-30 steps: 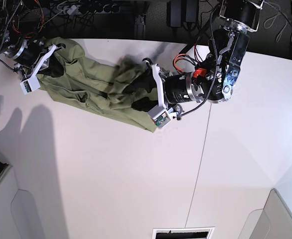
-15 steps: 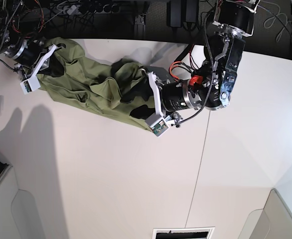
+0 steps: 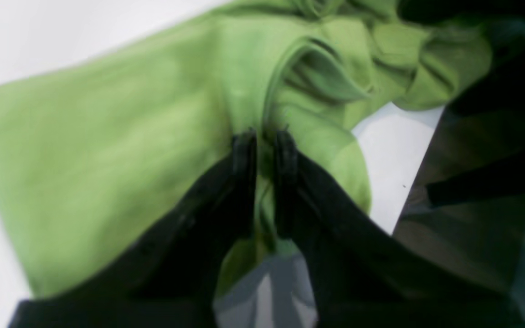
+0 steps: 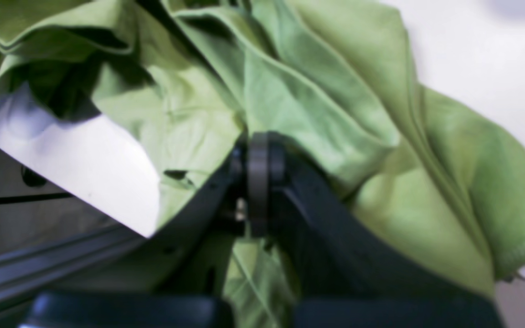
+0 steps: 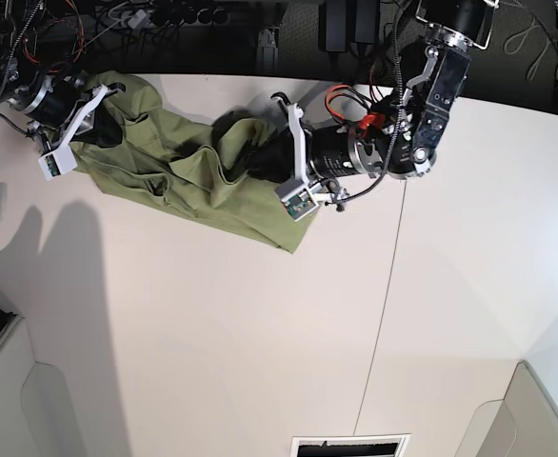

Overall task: Layout the t-shirt on the table in an organized manner, then fold the t-shirt properly
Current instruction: 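Carry the strip end with the left gripper toward the right gripper, then lay the held end onto the strip's middle with the left gripper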

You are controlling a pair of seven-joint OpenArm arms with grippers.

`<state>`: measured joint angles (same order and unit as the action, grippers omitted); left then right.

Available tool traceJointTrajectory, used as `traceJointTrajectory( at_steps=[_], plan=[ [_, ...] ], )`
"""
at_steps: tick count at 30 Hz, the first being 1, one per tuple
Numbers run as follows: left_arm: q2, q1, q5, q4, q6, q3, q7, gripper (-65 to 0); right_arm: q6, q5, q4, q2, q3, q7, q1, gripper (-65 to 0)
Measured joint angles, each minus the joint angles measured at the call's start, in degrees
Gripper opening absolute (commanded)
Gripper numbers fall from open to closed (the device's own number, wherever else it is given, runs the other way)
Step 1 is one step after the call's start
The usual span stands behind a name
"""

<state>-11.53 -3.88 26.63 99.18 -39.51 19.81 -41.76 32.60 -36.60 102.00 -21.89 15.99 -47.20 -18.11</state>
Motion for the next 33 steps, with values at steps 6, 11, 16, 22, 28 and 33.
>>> traceJointTrajectory(
  at_steps=[6,11,16,22,28,33],
  plan=[
    [5.99,0.24,-4.74,-0.39,-0.04,5.22,1.60,-58.1,0.00,0.02,0.00,0.00,0.00,0.00,-0.02,-65.0],
    [10.60,2.45,-6.82,-6.67,-0.17,6.03,2.51,-58.1,0.00,0.02,0.00,-0.02,0.00,-0.20,0.00,-65.0],
    [11.06,6.67,-4.52,-6.75,0.22,5.81,-1.77,-58.1,0.00,-0.42,0.24,0.00,0.28,-0.02,0.04,-65.0],
    [9.62,7.45,5.22,-4.61,0.02,3.80,-3.87,-58.1,0.00,-2.32,5.97,0.00,4.87,-0.02,0.33,-65.0],
    [7.69,7.63,8.07,-1.79,-0.02,-0.02,-4.52,-58.1,-0.02,-2.32,7.28,0.02,13.09,-1.77,0.28,-65.0],
    [4.72,7.43,8.81,-1.79,0.00,-4.70,-4.72,-58.1,-1.75,-2.69,7.28,-0.33,19.93,-4.26,-2.05,-33.0]
  ],
)
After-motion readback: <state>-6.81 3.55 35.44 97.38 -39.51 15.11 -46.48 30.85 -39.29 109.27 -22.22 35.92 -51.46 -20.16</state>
